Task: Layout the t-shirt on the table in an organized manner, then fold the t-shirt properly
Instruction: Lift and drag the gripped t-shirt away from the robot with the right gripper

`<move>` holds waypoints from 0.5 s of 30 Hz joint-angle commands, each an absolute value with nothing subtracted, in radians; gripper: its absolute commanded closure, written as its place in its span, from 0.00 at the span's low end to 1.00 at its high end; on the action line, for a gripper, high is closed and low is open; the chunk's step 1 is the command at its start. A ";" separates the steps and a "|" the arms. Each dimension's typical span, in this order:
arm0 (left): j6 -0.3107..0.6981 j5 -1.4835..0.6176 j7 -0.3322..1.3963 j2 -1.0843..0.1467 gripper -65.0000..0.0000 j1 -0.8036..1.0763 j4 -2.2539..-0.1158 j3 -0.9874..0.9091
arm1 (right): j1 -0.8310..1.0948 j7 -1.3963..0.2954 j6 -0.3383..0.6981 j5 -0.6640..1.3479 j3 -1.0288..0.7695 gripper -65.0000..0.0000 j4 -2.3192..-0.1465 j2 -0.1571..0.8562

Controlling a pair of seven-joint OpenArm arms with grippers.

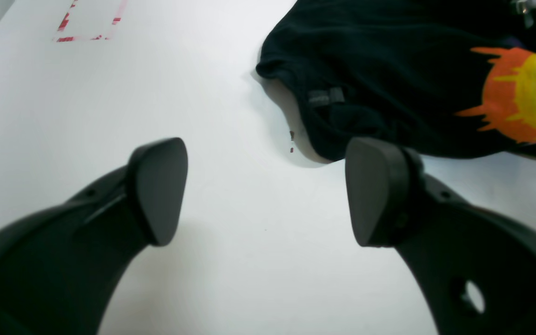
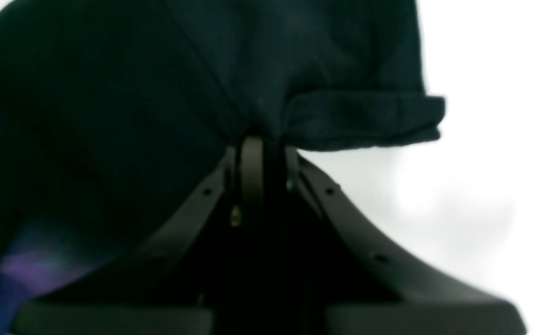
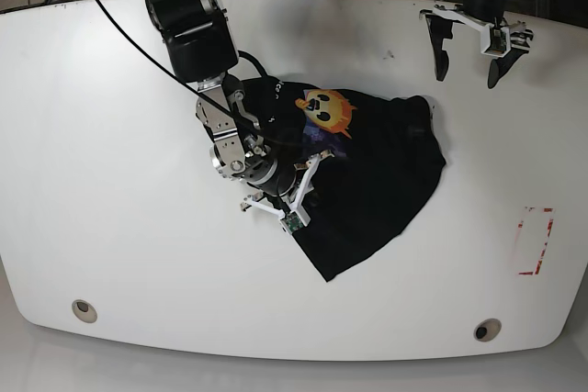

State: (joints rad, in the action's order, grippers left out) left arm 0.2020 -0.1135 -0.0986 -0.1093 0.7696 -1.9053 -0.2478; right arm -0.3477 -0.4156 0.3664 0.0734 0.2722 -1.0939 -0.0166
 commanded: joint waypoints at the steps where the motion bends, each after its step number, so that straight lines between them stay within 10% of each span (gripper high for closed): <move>1: 0.199 -0.120 -0.128 -0.114 0.23 0.779 -1.920 -0.251 | -0.344 -0.414 0.369 0.076 0.271 1.00 -1.214 -0.016; 15: 0.200 -0.120 -0.116 -0.133 0.23 0.785 -1.919 -0.217 | -0.283 -0.536 0.372 0.084 0.242 1.00 -1.635 0.065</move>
